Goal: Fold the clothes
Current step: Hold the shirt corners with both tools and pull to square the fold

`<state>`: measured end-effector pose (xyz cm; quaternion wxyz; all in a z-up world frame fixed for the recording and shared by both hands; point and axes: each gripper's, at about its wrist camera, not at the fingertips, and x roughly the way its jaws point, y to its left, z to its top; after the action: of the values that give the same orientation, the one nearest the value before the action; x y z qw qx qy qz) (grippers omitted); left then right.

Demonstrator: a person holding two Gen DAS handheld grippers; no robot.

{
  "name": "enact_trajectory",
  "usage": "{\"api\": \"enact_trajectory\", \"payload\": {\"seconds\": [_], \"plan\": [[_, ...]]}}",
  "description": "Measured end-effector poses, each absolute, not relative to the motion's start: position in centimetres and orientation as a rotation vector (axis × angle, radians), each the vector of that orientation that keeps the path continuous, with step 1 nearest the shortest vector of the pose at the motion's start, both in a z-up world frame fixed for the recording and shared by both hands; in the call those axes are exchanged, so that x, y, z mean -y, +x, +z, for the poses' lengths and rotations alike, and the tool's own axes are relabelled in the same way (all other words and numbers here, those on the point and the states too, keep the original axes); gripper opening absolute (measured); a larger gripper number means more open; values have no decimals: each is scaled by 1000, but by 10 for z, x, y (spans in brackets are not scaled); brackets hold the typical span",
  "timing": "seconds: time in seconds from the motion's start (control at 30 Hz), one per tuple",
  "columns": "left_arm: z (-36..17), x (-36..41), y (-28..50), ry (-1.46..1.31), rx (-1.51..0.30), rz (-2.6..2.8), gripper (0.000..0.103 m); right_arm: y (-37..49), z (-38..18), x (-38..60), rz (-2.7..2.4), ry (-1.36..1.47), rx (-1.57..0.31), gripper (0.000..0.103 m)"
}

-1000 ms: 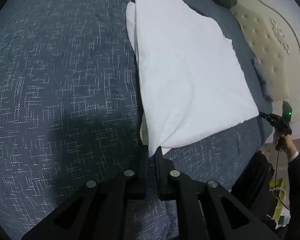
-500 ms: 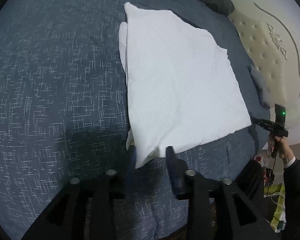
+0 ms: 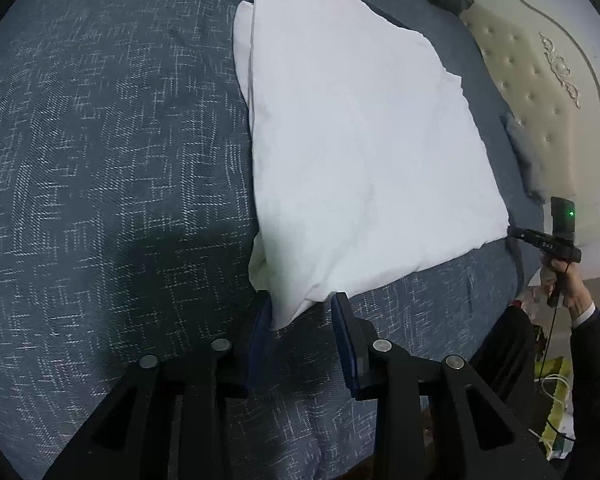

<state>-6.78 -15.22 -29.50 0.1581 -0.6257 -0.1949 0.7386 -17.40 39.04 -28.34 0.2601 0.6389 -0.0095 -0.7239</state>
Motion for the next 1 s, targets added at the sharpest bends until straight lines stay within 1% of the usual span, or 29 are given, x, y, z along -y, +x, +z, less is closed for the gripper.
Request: {"api": "enact_trajectory", "payload": {"seconds": [0.07, 0.1, 0.37, 0.53, 0.67, 0.73, 0.87, 1.0], "plan": [[-296, 151, -65, -1795, 537, 2109, 11, -175, -282, -394, -1970, 1723, 40, 7], [-296, 151, -63, -1794, 522, 2107, 8, -175, -281, -395, -1974, 1717, 46, 7], [-284, 153, -56, -1775, 442, 2128, 6, -186, -263, -419, -2021, 1671, 137, 6], [-278, 162, -57, -1758, 439, 2129, 5, -194, -251, -414, -2038, 1648, 112, 6], [-276, 163, -53, -1747, 415, 2102, 5, -197, -239, -430, -2058, 1629, 141, 5], [-279, 162, -51, -1759, 389, 2083, 5, -189, -241, -430, -2056, 1652, 115, 5], [-287, 157, -47, -1791, 337, 2060, 5, -194, -262, -425, -2036, 1709, 92, 5], [-288, 158, -46, -1798, 358, 2053, 5, -192, -278, -422, -2025, 1731, 93, 5]]}}
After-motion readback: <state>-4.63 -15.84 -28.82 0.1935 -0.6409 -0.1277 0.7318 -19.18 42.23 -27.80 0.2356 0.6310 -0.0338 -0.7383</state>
